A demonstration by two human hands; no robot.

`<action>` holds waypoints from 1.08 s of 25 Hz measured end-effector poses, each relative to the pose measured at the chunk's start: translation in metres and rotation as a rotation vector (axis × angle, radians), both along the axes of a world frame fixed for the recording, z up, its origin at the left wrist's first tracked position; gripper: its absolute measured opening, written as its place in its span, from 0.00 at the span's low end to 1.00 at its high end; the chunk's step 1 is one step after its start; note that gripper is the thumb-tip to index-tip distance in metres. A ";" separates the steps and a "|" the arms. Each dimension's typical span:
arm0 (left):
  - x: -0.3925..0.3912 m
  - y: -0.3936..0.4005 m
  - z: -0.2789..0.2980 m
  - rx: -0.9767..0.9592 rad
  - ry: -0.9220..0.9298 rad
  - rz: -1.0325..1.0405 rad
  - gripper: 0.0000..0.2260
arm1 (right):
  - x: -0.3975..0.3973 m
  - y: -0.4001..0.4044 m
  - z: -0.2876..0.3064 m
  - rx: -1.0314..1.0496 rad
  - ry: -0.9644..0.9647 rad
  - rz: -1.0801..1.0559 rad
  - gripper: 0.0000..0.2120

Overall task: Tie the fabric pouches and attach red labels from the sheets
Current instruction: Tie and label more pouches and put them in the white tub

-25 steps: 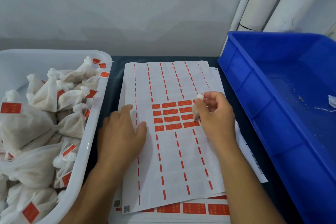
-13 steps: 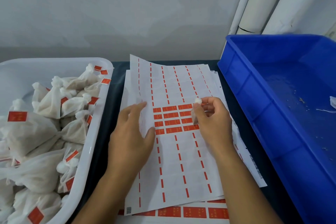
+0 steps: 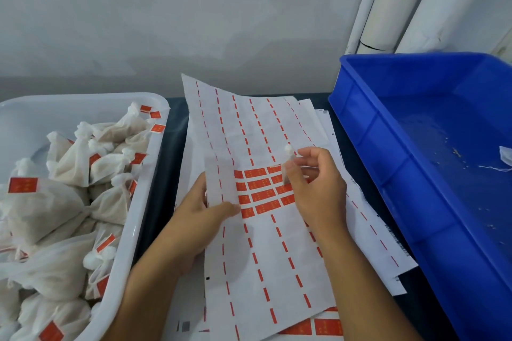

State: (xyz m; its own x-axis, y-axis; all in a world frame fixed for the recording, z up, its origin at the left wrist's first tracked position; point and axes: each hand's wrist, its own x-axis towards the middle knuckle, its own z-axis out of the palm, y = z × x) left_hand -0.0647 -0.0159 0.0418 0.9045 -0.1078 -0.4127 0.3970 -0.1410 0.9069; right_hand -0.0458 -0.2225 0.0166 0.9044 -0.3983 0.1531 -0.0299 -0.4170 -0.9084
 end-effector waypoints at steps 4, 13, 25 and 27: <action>0.003 0.002 -0.008 -0.084 0.043 0.104 0.11 | -0.007 0.006 0.006 -0.150 -0.072 -0.003 0.11; 0.008 0.000 -0.015 -0.263 0.084 0.008 0.13 | -0.023 0.014 0.016 -0.364 0.301 0.503 0.13; 0.002 0.000 -0.022 -0.087 -0.036 -0.069 0.11 | -0.026 0.022 0.013 -0.473 0.304 0.410 0.20; 0.002 -0.001 -0.020 -0.129 -0.042 -0.084 0.12 | -0.027 0.022 0.015 -0.481 0.296 0.407 0.21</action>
